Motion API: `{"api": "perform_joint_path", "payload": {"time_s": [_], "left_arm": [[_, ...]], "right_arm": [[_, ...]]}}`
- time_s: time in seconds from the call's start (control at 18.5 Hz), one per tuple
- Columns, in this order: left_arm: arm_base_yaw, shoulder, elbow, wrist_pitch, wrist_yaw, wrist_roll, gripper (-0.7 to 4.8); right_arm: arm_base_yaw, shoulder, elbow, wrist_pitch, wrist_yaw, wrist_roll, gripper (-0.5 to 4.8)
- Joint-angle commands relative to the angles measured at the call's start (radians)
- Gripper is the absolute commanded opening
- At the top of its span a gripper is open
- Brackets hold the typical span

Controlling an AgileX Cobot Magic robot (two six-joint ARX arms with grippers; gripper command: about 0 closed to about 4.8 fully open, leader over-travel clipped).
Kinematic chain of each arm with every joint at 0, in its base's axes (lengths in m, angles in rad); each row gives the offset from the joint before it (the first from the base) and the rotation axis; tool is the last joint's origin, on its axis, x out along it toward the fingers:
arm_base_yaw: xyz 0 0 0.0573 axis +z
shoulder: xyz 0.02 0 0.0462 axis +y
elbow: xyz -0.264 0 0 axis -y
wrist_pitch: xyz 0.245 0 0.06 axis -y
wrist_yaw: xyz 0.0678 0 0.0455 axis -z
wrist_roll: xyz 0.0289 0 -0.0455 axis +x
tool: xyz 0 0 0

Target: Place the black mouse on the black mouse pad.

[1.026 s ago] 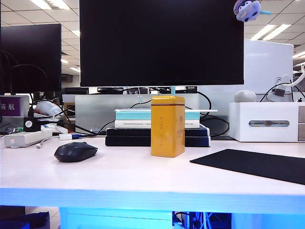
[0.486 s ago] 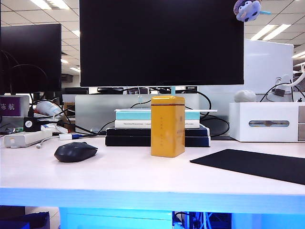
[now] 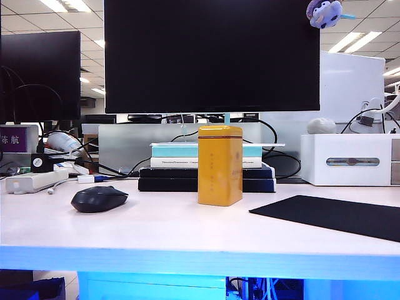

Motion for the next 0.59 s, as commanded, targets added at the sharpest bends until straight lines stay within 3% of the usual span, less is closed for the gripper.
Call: {"api": "perform_joint_path", "payload": {"time_s": [0.05, 0.11, 0.22, 0.59], "left_arm": [[-0.001, 0.001, -0.002, 0.020, 0.004, -0.120, -0.03], [-0.002, 0.001, -0.002, 0.019, 0.012, -0.202, -0.03], [-0.001, 0.001, -0.002, 0.025, 0.034, -0.249, -0.03], [-0.001, 0.000, -0.002, 0.027, 0.034, -0.248, -0.03]], "right_arm": [[0.001, -0.001, -0.009, 0.007, -0.001, 0.005, -0.06], [0.001, -0.001, -0.009, -0.003, -0.023, 0.014, -0.06], [0.001, -0.001, -0.009, -0.002, -0.040, 0.031, -0.06], [0.001, -0.001, -0.008, 0.002, -0.095, 0.082, -0.06]]}}
